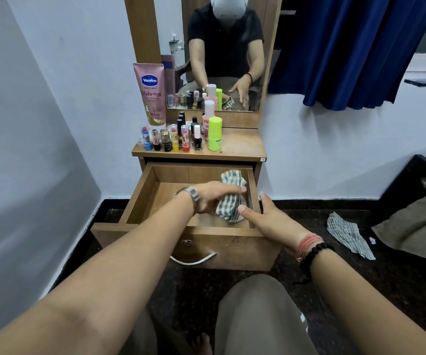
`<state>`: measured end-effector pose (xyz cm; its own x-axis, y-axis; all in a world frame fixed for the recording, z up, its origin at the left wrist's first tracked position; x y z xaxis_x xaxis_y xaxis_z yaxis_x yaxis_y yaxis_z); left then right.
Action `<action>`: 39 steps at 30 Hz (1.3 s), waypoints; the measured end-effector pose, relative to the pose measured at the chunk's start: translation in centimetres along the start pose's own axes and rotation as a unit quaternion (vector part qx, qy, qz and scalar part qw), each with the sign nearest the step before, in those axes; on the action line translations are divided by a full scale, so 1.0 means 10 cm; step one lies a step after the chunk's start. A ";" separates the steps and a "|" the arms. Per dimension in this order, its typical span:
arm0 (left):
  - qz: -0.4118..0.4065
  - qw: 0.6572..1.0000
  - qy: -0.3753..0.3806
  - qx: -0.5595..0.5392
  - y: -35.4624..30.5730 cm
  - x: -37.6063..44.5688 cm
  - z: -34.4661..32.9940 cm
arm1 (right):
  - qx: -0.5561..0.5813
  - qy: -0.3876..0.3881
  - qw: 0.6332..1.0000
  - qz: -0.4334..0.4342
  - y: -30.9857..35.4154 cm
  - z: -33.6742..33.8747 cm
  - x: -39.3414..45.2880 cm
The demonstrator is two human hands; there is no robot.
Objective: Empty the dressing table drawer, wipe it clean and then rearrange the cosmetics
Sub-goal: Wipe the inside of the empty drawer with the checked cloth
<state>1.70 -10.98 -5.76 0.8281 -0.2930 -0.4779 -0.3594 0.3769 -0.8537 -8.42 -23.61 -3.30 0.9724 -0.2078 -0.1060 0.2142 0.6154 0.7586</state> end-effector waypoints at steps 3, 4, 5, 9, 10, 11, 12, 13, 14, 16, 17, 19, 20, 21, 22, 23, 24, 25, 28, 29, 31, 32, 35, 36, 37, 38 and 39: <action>-0.018 0.994 -0.050 0.091 0.07 0.05 -0.14 | -0.002 0.000 1.000 0.005 0.00 -0.01 -0.02; -0.018 0.993 -0.057 0.102 0.07 0.04 -0.21 | -0.001 0.000 1.000 0.005 0.00 0.00 -0.02; -0.021 0.993 -0.055 0.106 0.07 0.05 -0.28 | 0.001 0.000 1.000 0.000 -0.01 0.00 -0.02; -0.050 0.985 -0.021 0.162 0.01 -0.04 -0.46 | 0.012 -0.003 1.000 -0.015 -0.01 -0.01 0.01; -0.041 0.986 -0.014 0.163 0.01 -0.08 -0.46 | 0.017 -0.003 1.000 -0.017 0.00 -0.02 0.02; -0.039 0.985 -0.009 0.167 0.02 -0.08 -0.44 | 0.024 -0.002 1.000 -0.020 -0.01 -0.02 0.01; -0.036 0.983 -0.001 0.178 0.02 -0.10 -0.43 | 0.032 -0.002 0.999 -0.024 -0.02 -0.03 0.02; -0.031 0.984 0.006 0.177 0.04 -0.10 -0.40 | 0.043 -0.003 0.999 -0.031 -0.02 -0.03 0.02; -0.016 0.986 0.016 0.162 0.05 -0.14 -0.39 | 0.058 -0.007 0.997 -0.042 -0.03 -0.03 0.03; 0.007 0.993 0.028 0.114 0.08 -0.19 -0.39 | 0.104 -0.021 0.992 -0.063 -0.05 -0.01 0.04; 0.008 0.994 0.019 0.105 0.09 -0.18 -0.39 | 0.129 -0.028 0.989 -0.071 -0.05 0.00 0.04; -0.010 0.990 -0.013 0.137 0.07 -0.18 -0.42 | 0.166 -0.027 0.982 -0.080 -0.05 0.01 0.03; -0.036 0.986 -0.024 0.164 0.03 -0.19 -0.46 | 0.178 -0.024 0.980 -0.081 -0.05 0.00 0.03; -0.068 0.980 -0.025 0.187 -0.01 -0.20 -0.52 | 0.186 -0.023 0.979 -0.079 -0.05 0.00 0.03; -0.091 0.977 -0.022 0.192 -0.07 -0.24 -0.58 | 0.188 -0.022 0.979 -0.077 -0.05 -0.01 0.03; -0.110 0.975 -0.023 0.189 -0.12 -0.25 -0.64 | 0.187 -0.023 0.979 -0.075 -0.05 -0.02 0.03; -0.102 0.979 -0.025 0.177 -0.13 -0.25 -0.68 | 0.187 -0.025 0.979 -0.072 -0.06 -0.02 0.04; -0.089 0.981 -0.028 0.168 -0.15 -0.24 -0.69 | 0.189 -0.025 0.979 -0.069 -0.06 -0.02 0.04; -0.051 0.989 -0.055 0.130 -0.15 -0.12 -0.69 | 0.186 -0.023 0.980 -0.069 -0.06 -0.03 0.04; -0.040 0.990 -0.056 0.125 -0.14 -0.06 -0.70 | 0.185 -0.025 0.980 -0.072 -0.07 -0.04 0.04; -0.032 0.992 -0.077 0.094 -0.15 0.03 -0.70 | 0.180 -0.025 0.980 -0.077 -0.10 -0.05 0.06; -0.024 0.993 -0.091 0.065 -0.16 0.08 -0.69 | 0.171 -0.027 0.982 -0.080 -0.12 -0.06 0.07; -0.005 0.994 -0.105 -0.036 -0.11 0.32 -0.69 | 0.135 -0.038 0.987 -0.073 -0.15 -0.07 0.09; 0.004 0.990 -0.111 -0.081 -0.12 0.36 -0.68 | 0.133 -0.041 0.988 -0.069 -0.16 -0.08 0.10; 0.010 0.987 -0.125 -0.101 -0.15 0.39 -0.66 | 0.135 -0.042 0.988 -0.066 -0.16 -0.08 0.10; 0.016 0.985 -0.140 -0.099 -0.17 0.43 -0.64 | 0.136 -0.042 0.988 -0.065 -0.16 -0.08 0.10; 0.014 0.984 -0.155 -0.088 -0.20 0.47 -0.63 | 0.135 -0.043 0.988 -0.067 -0.17 -0.08 0.10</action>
<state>3.64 -18.63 -7.61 0.8986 0.0074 -0.4386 -0.4298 0.2155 -0.8768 -7.75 -24.25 -5.21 0.9232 -0.3447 -0.1700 0.2959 0.3551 0.8868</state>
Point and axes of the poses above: each hand's wrist, its own x-axis towards the middle knuckle, its own z-axis out of the back of the hand, y = z × x, the point moved 5 cm from there along x, towards the middle knuckle, and after that the axes turned 13 degrees about -y, right-handed, at the moved point
